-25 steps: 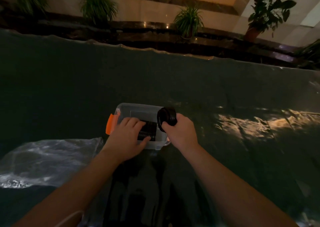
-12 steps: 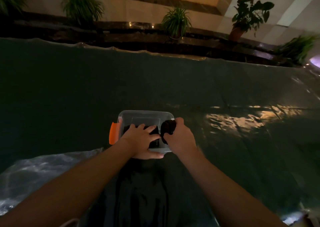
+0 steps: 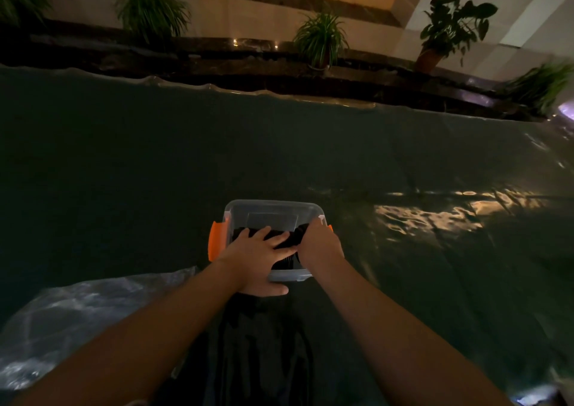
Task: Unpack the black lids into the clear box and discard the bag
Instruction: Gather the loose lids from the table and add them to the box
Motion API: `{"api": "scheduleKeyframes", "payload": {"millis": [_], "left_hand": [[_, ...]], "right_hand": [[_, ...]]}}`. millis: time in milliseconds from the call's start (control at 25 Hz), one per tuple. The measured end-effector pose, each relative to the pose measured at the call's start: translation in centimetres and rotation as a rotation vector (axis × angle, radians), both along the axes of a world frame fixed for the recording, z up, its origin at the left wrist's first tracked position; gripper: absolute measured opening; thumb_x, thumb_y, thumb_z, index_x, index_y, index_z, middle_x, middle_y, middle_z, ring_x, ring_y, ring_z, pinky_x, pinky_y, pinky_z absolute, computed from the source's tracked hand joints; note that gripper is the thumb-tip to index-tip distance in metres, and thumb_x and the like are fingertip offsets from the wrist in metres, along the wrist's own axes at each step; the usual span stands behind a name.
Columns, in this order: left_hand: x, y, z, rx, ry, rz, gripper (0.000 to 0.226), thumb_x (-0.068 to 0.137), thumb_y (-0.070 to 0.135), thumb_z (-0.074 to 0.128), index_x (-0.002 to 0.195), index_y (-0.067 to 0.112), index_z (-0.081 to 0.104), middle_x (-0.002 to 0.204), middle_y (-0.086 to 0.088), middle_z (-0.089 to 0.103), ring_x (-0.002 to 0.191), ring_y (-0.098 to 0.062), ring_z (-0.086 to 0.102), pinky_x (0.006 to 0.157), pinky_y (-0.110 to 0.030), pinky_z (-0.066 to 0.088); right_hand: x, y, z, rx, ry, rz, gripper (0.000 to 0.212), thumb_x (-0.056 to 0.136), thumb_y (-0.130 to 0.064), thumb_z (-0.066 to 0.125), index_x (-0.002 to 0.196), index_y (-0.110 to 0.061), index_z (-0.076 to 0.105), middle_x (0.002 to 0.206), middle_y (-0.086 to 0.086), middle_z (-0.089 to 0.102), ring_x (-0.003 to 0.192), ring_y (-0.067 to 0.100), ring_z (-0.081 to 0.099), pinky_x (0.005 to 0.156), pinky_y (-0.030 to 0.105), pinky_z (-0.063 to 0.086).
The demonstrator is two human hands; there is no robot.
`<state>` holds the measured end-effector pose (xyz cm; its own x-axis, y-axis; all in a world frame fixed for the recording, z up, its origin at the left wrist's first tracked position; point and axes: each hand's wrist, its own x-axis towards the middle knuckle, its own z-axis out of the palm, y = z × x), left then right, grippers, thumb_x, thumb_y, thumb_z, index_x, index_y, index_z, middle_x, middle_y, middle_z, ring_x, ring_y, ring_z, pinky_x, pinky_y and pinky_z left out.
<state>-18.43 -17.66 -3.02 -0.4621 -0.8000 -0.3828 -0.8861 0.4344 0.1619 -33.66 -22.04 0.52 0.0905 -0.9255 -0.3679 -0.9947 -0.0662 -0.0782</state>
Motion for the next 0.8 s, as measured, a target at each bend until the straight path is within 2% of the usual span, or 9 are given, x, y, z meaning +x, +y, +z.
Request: {"api": "scheduleKeyframes", "payload": {"millis": [80, 200, 320, 440, 560, 600, 640, 720, 800], "left_hand": [[0.1, 0.0, -0.1, -0.003, 0.024, 0.008, 0.090, 0.082, 0.080, 0.041, 0.157, 0.043, 0.006, 0.171, 0.001, 0.003, 0.155, -0.036, 0.005, 0.119, -0.066, 0.009], [0.1, -0.2, -0.3, 0.015, 0.054, 0.023, 0.090, 0.083, 0.078, 0.043, 0.157, 0.043, 0.004, 0.171, 0.001, 0.004, 0.155, -0.034, 0.003, 0.119, -0.066, 0.006], [0.1, 0.0, -0.7, -0.004, 0.060, 0.018, 0.090, 0.083, 0.077, 0.042, 0.158, 0.038, 0.011, 0.171, 0.002, 0.007, 0.155, -0.031, 0.004, 0.118, -0.068, 0.007], [-0.2, 0.1, -0.9, -0.045, 0.076, 0.033, 0.091, 0.083, 0.077, 0.041, 0.158, 0.032, 0.020, 0.170, 0.004, 0.013, 0.155, -0.027, 0.008, 0.118, -0.067, 0.009], [-0.2, 0.1, -1.0, -0.063, 0.115, 0.055, 0.091, 0.080, 0.077, 0.044, 0.157, 0.033, 0.021, 0.169, 0.004, 0.016, 0.155, -0.026, 0.011, 0.118, -0.066, 0.010], [-0.2, 0.2, -1.0, -0.067, 0.118, 0.059, 0.092, 0.080, 0.077, 0.044, 0.157, 0.033, 0.021, 0.169, 0.002, 0.017, 0.154, -0.026, 0.011, 0.118, -0.066, 0.010], [-0.2, 0.2, -1.1, -0.068, 0.115, 0.068, 0.092, 0.079, 0.077, 0.045, 0.156, 0.033, 0.021, 0.169, -0.001, 0.018, 0.154, -0.026, 0.012, 0.119, -0.065, 0.011], [-0.2, 0.3, -1.2, -0.075, 0.102, 0.093, 0.093, 0.078, 0.078, 0.046, 0.156, 0.035, 0.020, 0.168, -0.004, 0.019, 0.154, -0.030, 0.013, 0.120, -0.064, 0.012], [-0.3, 0.5, -1.3, -0.090, 0.082, 0.106, 0.093, 0.078, 0.078, 0.046, 0.156, 0.036, 0.018, 0.168, -0.006, 0.019, 0.153, -0.035, 0.014, 0.120, -0.063, 0.014]], "right_hand": [[0.2, -0.7, -0.2, 0.064, 0.119, 0.113, 0.059, 0.102, -0.015, 0.057, 0.157, -0.008, 0.037, 0.162, 0.017, 0.037, 0.138, 0.025, 0.052, 0.112, 0.034, 0.042], [0.3, -1.5, -0.1, 0.170, 0.209, 0.214, 0.051, 0.104, -0.019, 0.057, 0.154, -0.015, 0.047, 0.161, 0.019, 0.040, 0.141, 0.025, 0.048, 0.111, 0.035, 0.042], [0.1, -1.3, -0.3, 0.210, 0.162, 0.236, 0.042, 0.105, -0.013, 0.054, 0.147, -0.007, 0.054, 0.149, 0.019, 0.054, 0.138, 0.031, 0.051, 0.116, 0.041, 0.038], [0.0, -0.7, -1.2, 0.251, -0.011, 0.082, 0.044, 0.105, -0.003, 0.054, 0.148, -0.002, 0.047, 0.128, 0.016, 0.068, 0.120, 0.027, 0.064, 0.104, 0.034, 0.051], [0.2, -0.8, -1.8, 0.319, -0.194, -0.122, 0.028, 0.105, -0.001, 0.050, 0.132, 0.001, 0.059, 0.095, 0.009, 0.066, 0.092, 0.020, 0.064, 0.079, 0.027, 0.052], [0.1, -0.9, -1.8, 0.352, -0.265, -0.221, 0.026, 0.106, -0.001, 0.048, 0.128, 0.001, 0.061, 0.093, 0.009, 0.065, 0.090, 0.020, 0.063, 0.077, 0.026, 0.052], [0.0, -1.0, -1.9, 0.393, -0.352, -0.317, 0.026, 0.106, -0.001, 0.046, 0.127, 0.000, 0.062, 0.101, 0.012, 0.067, 0.095, 0.022, 0.065, 0.084, 0.028, 0.055], [0.0, -1.1, -2.2, 0.490, -0.617, -0.567, 0.029, 0.105, 0.001, 0.044, 0.129, -0.003, 0.060, 0.124, 0.019, 0.068, 0.115, 0.032, 0.066, 0.100, 0.043, 0.057], [0.3, -1.1, -2.0, 0.526, -0.795, -0.739, 0.032, 0.105, 0.001, 0.043, 0.132, -0.007, 0.058, 0.131, 0.020, 0.065, 0.121, 0.035, 0.063, 0.101, 0.051, 0.057]]}}
